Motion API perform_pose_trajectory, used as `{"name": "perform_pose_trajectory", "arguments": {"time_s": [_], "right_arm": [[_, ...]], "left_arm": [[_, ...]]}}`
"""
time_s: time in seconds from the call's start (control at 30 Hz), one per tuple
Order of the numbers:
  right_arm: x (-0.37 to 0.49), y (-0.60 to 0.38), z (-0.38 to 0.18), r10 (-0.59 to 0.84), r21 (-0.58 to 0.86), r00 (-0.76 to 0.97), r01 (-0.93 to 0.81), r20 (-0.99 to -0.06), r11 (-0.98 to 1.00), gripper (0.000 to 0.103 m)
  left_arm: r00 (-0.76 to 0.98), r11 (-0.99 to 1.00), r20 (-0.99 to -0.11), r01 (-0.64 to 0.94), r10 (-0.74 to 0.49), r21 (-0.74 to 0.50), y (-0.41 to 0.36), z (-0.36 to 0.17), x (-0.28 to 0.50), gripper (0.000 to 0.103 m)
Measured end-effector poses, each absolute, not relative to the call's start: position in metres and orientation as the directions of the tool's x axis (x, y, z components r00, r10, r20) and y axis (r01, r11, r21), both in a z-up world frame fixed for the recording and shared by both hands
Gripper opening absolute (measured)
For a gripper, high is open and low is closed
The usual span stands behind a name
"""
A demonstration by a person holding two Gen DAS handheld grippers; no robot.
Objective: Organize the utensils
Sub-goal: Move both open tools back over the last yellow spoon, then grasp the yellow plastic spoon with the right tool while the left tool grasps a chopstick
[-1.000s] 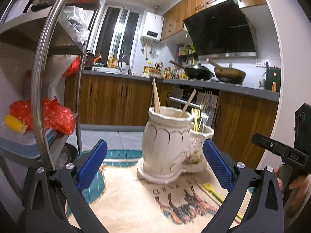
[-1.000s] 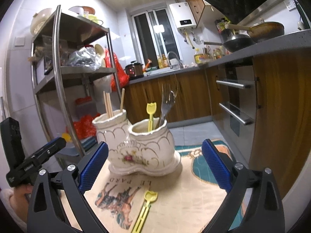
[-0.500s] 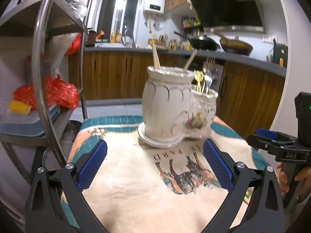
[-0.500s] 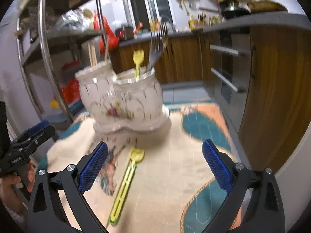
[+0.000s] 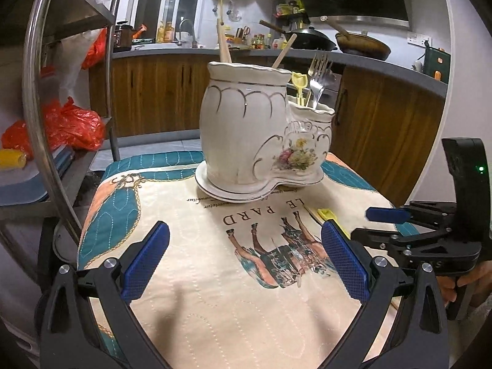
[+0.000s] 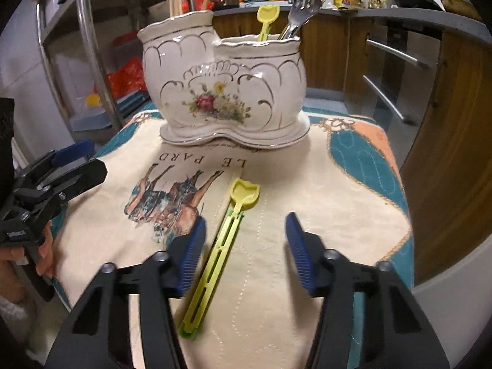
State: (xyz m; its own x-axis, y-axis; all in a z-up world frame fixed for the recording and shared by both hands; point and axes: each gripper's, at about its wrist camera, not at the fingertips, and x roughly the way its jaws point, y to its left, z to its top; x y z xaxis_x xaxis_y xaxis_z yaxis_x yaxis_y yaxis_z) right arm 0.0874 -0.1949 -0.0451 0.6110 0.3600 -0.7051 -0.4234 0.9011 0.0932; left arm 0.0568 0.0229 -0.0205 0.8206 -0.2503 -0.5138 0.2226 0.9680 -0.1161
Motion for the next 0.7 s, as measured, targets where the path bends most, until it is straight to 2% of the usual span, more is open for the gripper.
{"name": "perform_pose_trajectory", "arguments": {"time_s": [0.17,0.33,0.4,0.47,0.7], "right_arm": [[0.0902,-0.1902,-0.0479,0.356,0.094,0.592,-0.425,-0.723,0.9,0.037],[0.0933,-0.1847,-0.0512,0.348,0.094,0.581,-0.422,-0.736,0.902,0.035],[0.0936,-0.186,-0.0506,0.353,0.1,0.576,-0.423,-0.737,0.9,0.025],[0.0947,-0.1884,-0.0509,0.348,0.098,0.576,-0.419,-0.74,0.902,0.023],[0.0974,-0.1851,-0.0549,0.32,0.059,0.585,-0.42,-0.745,0.906,0.022]], "left_arm": [[0.812,0.963,-0.517,0.228,-0.27,-0.146,0.0256,-0.0214,0.0573,0.097],[0.809,0.962,-0.521,0.226,-0.273,-0.153,0.0256,-0.0215,0.0576,0.097],[0.811,0.963,-0.518,0.227,-0.271,-0.147,0.0252,-0.0214,0.0571,0.097],[0.813,0.964,-0.517,0.227,-0.267,-0.14,0.0244,-0.0216,0.0567,0.097],[0.816,0.969,-0.524,0.217,-0.245,-0.116,0.0193,-0.0218,0.0588,0.097]]}}
